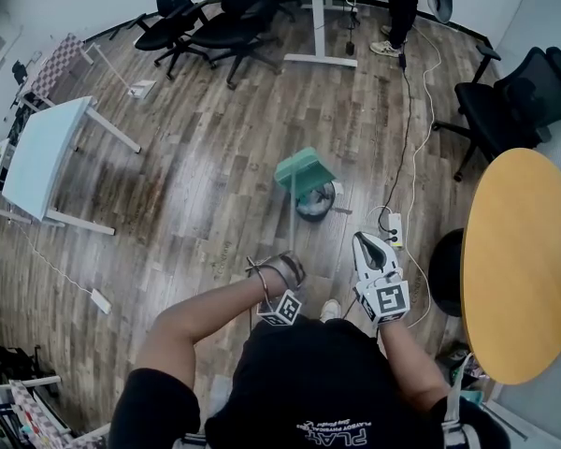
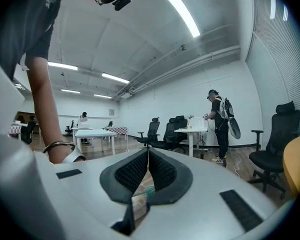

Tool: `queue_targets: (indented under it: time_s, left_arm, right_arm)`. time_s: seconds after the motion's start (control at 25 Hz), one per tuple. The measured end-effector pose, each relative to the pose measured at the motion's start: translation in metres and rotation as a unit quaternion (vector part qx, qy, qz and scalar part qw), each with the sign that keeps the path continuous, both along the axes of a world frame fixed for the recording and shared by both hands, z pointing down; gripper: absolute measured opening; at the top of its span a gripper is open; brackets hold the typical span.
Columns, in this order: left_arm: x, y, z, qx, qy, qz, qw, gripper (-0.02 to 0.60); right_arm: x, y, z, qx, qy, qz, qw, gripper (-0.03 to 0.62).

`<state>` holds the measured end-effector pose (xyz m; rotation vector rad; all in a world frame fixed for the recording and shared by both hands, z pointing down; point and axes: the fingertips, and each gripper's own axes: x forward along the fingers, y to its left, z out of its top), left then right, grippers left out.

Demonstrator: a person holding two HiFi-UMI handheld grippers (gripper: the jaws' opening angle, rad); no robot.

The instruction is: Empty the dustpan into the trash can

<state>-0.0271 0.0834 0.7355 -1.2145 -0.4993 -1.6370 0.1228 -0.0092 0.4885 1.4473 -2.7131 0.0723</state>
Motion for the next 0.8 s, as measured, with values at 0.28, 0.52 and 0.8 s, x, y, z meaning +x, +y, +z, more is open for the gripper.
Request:
queue_targets:
  time_s: [0.28,0.52,0.8]
  left_arm:
    - [0.007,-0.003,-0.012,-0.015,0.047,-0.042,0.9979,0.121]
    - [0.020,-0.017,-0.030,-0.034,0.123,-0.119,0.9846,0.120]
    - [0.031,-0.042,-0.065,-0.037,0.234,-0.219,0.9464,0.109]
  right_arm:
    - [-0.003,0.000,0.001,-0.003,0.004,-0.004,1.000,0.025]
    - [0.000,-0.003,0.003,-0.005,0.007,-0.004,1.000,0.025]
    - [0.004,-0.010,0.005,-0.008,0.012,-0.006,1.000,0.025]
